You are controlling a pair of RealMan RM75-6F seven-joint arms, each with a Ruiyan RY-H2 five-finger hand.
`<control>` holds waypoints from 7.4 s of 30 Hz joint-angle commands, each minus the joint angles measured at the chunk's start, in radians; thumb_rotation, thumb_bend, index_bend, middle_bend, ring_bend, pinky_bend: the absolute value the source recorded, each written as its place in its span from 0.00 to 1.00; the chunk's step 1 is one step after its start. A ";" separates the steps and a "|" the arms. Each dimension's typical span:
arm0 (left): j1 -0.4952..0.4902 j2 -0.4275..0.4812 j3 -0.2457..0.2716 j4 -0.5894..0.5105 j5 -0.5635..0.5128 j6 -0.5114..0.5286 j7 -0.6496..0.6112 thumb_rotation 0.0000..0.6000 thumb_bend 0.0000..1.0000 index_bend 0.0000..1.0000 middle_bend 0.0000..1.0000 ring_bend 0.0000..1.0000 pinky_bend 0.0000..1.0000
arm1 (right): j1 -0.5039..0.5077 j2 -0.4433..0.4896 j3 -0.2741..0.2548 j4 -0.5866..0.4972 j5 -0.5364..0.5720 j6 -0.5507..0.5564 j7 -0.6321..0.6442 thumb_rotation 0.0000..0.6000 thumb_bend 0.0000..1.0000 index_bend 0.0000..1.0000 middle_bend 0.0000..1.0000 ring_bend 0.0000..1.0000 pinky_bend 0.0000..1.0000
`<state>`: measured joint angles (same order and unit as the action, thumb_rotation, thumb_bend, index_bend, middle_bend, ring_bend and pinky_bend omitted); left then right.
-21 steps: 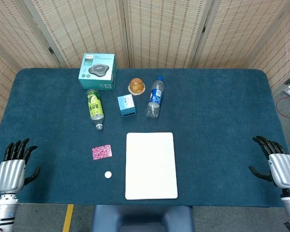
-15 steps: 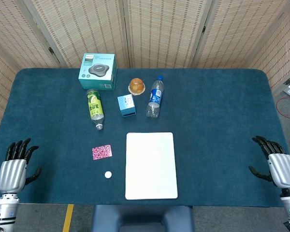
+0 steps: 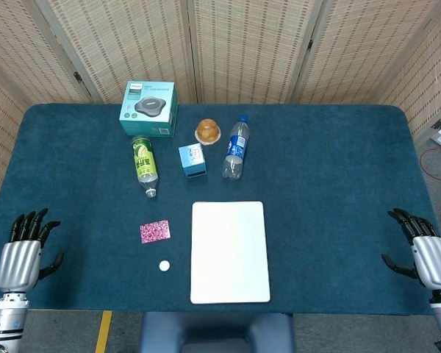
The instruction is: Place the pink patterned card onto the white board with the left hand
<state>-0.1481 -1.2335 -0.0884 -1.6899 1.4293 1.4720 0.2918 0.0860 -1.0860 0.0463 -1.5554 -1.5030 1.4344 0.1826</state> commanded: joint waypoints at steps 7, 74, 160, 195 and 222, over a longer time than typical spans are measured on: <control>-0.089 -0.003 -0.026 0.042 0.021 -0.101 -0.004 1.00 0.36 0.28 0.11 0.08 0.00 | -0.004 0.007 -0.001 -0.002 -0.008 0.012 0.003 1.00 0.25 0.14 0.16 0.16 0.15; -0.552 -0.286 -0.016 0.203 -0.475 -0.596 0.178 1.00 0.34 0.27 0.11 0.05 0.00 | -0.025 0.014 0.007 0.016 0.024 0.009 0.026 1.00 0.25 0.15 0.16 0.16 0.15; -0.660 -0.266 0.089 -0.027 -0.307 -0.463 0.295 1.00 0.34 0.39 0.11 0.05 0.00 | -0.018 0.014 0.014 0.015 0.023 -0.006 0.023 1.00 0.25 0.15 0.16 0.16 0.15; -0.486 -0.302 0.173 0.087 -0.097 -0.412 0.218 1.00 0.29 0.46 0.11 0.07 0.00 | -0.021 0.017 0.009 -0.003 0.017 0.006 0.007 1.00 0.25 0.15 0.16 0.16 0.15; -0.477 -0.316 0.137 0.108 -0.114 -0.470 0.224 1.00 0.33 0.49 0.11 0.07 0.00 | -0.017 0.013 0.008 0.000 0.019 -0.002 0.008 1.00 0.25 0.15 0.16 0.16 0.15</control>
<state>-0.6250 -1.5491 0.0490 -1.5820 1.3154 1.0028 0.5164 0.0690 -1.0725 0.0549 -1.5554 -1.4842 1.4327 0.1903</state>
